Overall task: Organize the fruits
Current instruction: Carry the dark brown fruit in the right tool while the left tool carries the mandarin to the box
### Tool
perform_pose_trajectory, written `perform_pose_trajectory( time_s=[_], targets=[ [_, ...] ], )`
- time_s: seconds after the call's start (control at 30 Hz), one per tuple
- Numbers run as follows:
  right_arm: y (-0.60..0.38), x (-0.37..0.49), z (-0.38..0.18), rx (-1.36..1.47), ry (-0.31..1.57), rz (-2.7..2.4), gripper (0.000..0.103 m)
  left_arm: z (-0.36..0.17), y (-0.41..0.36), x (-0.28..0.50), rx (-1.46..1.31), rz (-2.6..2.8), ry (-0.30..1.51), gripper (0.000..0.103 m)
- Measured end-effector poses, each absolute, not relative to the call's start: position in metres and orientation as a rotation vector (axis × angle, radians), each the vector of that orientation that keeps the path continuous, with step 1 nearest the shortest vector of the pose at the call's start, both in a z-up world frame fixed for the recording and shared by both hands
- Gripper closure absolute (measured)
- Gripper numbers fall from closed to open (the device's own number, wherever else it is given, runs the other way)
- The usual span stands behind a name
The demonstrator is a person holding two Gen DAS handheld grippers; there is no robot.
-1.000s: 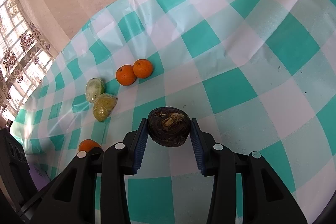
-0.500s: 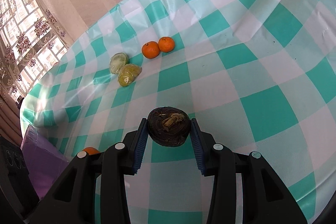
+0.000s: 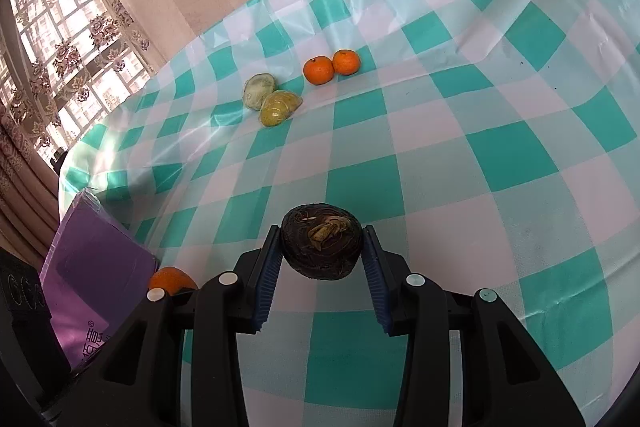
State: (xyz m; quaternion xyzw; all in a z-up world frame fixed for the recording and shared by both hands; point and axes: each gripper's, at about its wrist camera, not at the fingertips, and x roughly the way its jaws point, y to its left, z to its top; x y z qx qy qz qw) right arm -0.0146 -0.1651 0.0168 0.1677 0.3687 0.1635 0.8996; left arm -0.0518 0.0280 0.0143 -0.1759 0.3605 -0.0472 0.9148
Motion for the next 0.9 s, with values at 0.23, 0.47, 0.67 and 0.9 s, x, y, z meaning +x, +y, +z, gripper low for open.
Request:
perform_pose_trajectory(
  time_s=[0.23,0.47,0.67,0.9],
  targets=[
    [-0.152,-0.029,0.018,0.312,0.766,0.38,0.063,0.018,0.026,-0.066,-0.33,-0.085,0.712,0.062],
    [-0.143,-0.036,0.02,0.287,0.764,0.401,0.063,0.019,0.037,-0.078,-0.372,-0.079,0.688,0.062],
    [-0.134,-0.044,0.027,0.274,0.735,0.432,0.063,0.029,0.045,-0.101,-0.356,-0.042,0.641,0.062],
    [-0.109,-0.059,0.059,0.257,0.68,0.519,0.063,0.07,0.055,-0.139,-0.268,0.053,0.539,0.062]
  ],
)
